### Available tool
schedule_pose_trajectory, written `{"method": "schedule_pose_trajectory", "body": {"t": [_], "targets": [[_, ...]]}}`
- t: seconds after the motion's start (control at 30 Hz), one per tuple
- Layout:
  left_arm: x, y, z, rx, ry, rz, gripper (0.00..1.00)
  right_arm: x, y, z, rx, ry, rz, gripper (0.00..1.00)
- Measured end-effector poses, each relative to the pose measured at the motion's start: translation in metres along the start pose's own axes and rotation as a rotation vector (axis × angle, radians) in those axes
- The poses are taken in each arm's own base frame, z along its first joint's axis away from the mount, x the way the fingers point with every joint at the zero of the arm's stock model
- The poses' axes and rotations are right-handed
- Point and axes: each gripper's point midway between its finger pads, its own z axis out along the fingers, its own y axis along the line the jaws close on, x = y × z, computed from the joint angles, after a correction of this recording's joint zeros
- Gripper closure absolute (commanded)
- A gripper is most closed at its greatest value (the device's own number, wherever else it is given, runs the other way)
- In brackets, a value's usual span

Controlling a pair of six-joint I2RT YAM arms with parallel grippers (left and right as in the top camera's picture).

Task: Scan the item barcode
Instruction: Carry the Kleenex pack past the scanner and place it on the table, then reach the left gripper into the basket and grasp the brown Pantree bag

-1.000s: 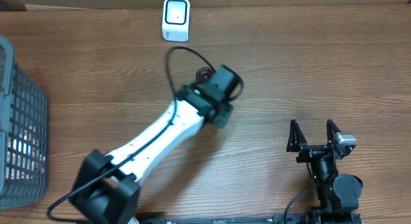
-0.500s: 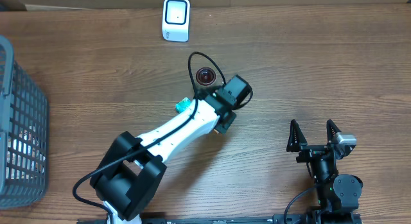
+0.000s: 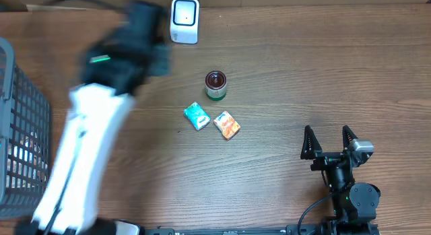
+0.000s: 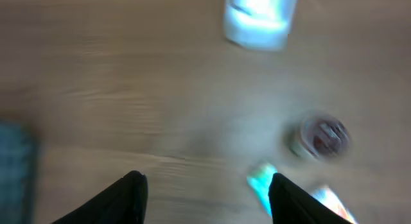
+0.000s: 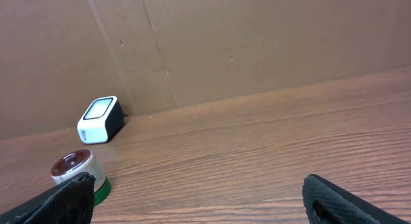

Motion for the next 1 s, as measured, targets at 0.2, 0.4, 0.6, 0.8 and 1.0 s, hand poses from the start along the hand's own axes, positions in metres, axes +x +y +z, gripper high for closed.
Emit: {"method": "schedule_pose_trajectory", "body": {"t": [0.2, 0.4, 0.6, 0.8, 1.0], "targets": [[-0.004, 0.171, -0.038, -0.264, -0.077, -0.454, 0.27, 0.0, 0.0, 0.0, 0.0, 0.0, 0.0, 0.0], [0.035, 0.29, -0.048, -0.417, -0.051, -0.803, 0.27, 0.0, 0.0, 0.0, 0.0, 0.0, 0.001, 0.0], [0.082, 0.365, -0.043, -0.488, 0.006, -1.074, 0.25, 0.0, 0.0, 0.0, 0.0, 0.0, 0.0, 0.0], [0.136, 0.406, -0.006, -0.54, 0.185, -1.215, 0.27, 0.0, 0.0, 0.0, 0.0, 0.001, 0.0, 0.0], [0.166, 0.425, 0.029, -0.578, 0.303, -1.242, 0.27, 0.0, 0.0, 0.0, 0.0, 0.0, 0.001, 0.0]]}}
